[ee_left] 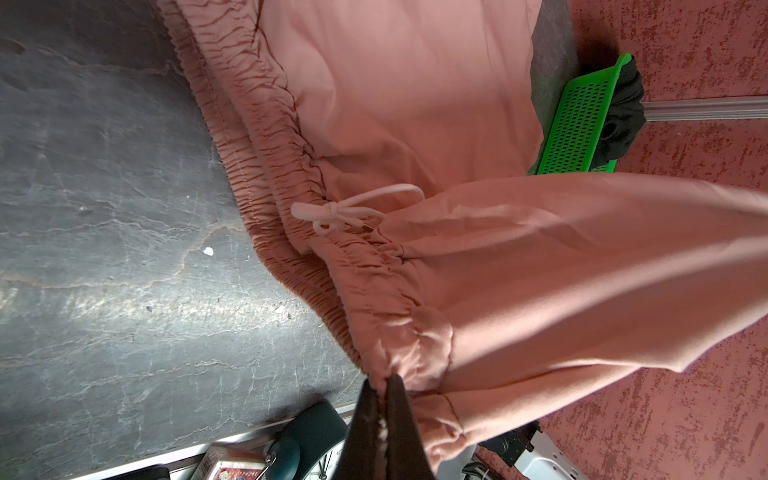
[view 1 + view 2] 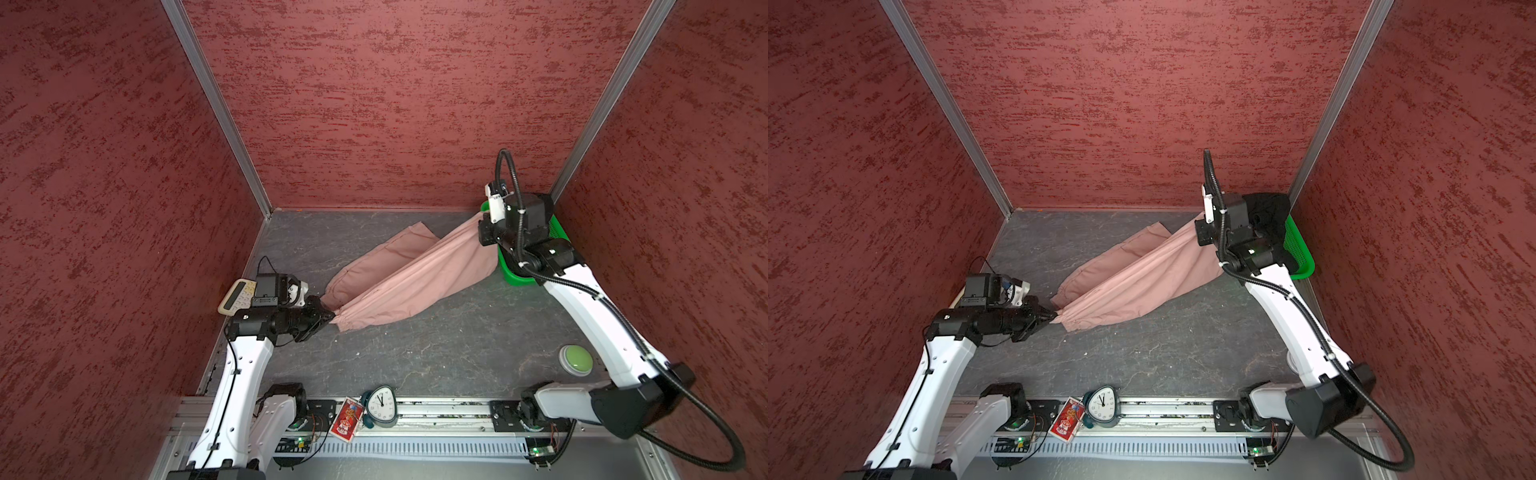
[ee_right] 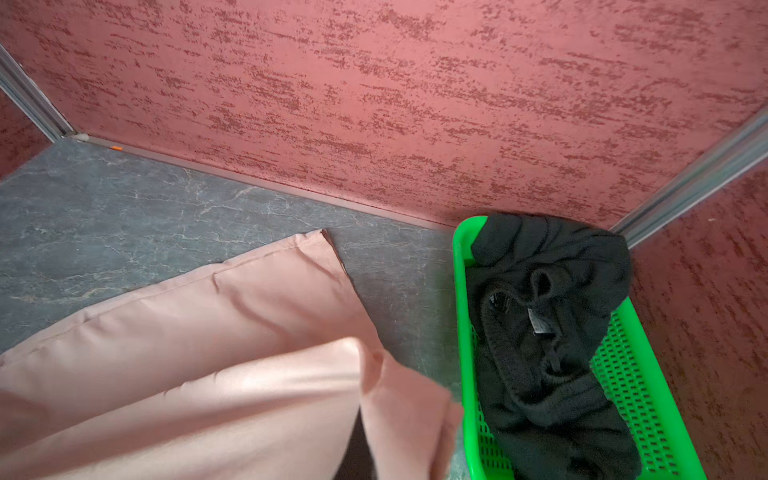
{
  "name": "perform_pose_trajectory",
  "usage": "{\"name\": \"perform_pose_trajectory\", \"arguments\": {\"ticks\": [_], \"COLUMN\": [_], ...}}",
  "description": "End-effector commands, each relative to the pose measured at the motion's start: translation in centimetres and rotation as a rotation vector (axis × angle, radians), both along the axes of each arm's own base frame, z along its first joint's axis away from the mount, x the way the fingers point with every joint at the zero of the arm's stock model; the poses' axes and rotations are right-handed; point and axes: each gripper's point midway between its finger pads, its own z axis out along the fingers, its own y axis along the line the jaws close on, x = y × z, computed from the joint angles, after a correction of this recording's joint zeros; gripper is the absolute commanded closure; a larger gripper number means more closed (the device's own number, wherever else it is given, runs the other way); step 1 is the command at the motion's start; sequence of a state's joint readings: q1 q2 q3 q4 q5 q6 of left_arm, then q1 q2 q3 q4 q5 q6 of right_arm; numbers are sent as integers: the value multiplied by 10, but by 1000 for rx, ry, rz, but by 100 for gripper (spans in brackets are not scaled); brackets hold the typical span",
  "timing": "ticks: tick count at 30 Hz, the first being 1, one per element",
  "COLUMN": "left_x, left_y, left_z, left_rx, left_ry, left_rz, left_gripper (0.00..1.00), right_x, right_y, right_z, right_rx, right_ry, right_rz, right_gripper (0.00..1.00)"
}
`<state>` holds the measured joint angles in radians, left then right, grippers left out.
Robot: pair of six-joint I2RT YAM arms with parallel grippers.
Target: Fold and stack the shorts
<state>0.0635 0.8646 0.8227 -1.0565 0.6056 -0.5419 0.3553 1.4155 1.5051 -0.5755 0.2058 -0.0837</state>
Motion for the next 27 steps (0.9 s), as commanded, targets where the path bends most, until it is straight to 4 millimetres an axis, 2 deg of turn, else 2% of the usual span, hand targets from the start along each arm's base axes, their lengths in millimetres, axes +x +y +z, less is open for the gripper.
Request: {"name": "perform_pose_trajectory", "arguments": {"ticks": [1, 7, 10, 18, 27], "left_x": [-4, 9, 15, 39, 52], "left_y": [14, 19, 28, 51, 65], "left_z": [-16, -26, -29, -35, -54], "left_rx": [48, -20, -37, -37, -53], "left_ry": [49, 88, 113, 151, 206], "left_rz": [32, 41, 79, 143, 176], "left_gripper": [100, 100, 100, 100, 100], "right_x": [46, 107, 127, 171, 212], "right_y": [-3, 20, 31, 56, 73], "right_z": [-6, -52, -69, -105, -141], "right_rx": [-82, -141, -129, -104, -122], "right_ry": [-26, 90, 109, 107, 132], "right_rz": [-35, 4, 21, 67, 93], "right_gripper": [100, 100, 100, 100, 100]}}
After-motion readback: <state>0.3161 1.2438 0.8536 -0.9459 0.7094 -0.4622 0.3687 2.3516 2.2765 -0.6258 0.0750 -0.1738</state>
